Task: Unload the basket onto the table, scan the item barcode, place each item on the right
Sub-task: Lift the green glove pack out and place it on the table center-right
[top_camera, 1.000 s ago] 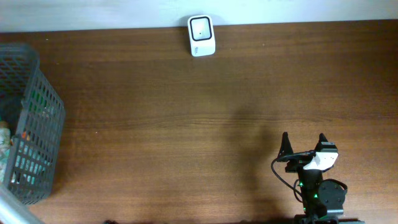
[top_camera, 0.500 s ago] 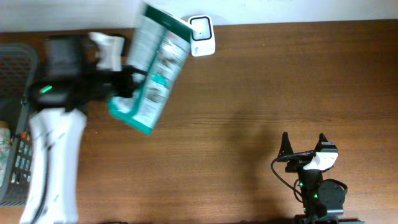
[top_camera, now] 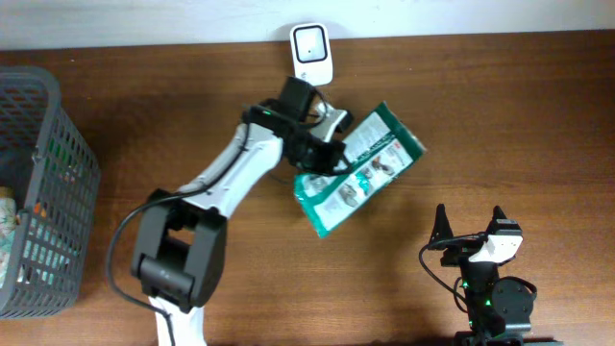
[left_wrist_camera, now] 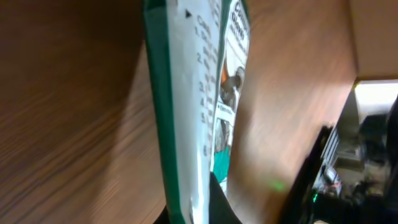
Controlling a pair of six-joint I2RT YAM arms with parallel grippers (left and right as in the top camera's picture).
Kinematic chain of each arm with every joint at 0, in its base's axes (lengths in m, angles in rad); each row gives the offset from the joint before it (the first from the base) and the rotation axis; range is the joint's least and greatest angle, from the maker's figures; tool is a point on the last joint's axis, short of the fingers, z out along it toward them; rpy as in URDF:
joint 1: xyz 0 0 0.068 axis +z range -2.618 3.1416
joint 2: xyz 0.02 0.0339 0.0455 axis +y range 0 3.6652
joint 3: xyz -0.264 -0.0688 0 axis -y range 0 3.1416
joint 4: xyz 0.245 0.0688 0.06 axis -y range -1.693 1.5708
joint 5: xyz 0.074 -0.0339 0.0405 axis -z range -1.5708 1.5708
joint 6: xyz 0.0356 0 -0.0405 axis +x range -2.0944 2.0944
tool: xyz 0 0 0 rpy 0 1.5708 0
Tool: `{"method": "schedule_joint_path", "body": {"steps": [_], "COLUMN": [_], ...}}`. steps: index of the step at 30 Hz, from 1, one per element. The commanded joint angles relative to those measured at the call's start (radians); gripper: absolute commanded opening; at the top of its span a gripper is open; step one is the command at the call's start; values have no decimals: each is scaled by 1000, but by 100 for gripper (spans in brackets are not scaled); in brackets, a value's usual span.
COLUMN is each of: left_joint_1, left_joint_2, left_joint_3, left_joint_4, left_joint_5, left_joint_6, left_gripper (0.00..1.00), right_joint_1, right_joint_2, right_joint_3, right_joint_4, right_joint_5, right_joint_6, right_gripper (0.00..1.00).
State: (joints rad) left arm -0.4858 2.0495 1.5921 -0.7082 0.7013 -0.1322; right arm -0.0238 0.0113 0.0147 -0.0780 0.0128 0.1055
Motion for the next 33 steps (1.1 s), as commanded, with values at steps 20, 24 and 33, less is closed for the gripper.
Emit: {"method": "schedule_joint_path", "body": {"steps": [20, 24, 33], "left_joint_1": [175, 490, 1158], "left_joint_2": [-314, -525, -585], "left_joint_3": [214, 216, 163], "left_joint_4": [-108, -158, -322], "left_joint_5": [-484, -514, -777], "left_joint_6": [-72, -31, -229], "left_gripper": [99, 99, 91], "right_joint_1": [-3, -3, -3], "right_joint_2": [-5, -5, -5], "right_joint_3": [-9, -9, -9], "right_joint_4": [-2, -2, -2], "right_joint_5": [-2, -2, -2], "right_joint_6": [6, 6, 6], "right_gripper": [98, 98, 98]}}
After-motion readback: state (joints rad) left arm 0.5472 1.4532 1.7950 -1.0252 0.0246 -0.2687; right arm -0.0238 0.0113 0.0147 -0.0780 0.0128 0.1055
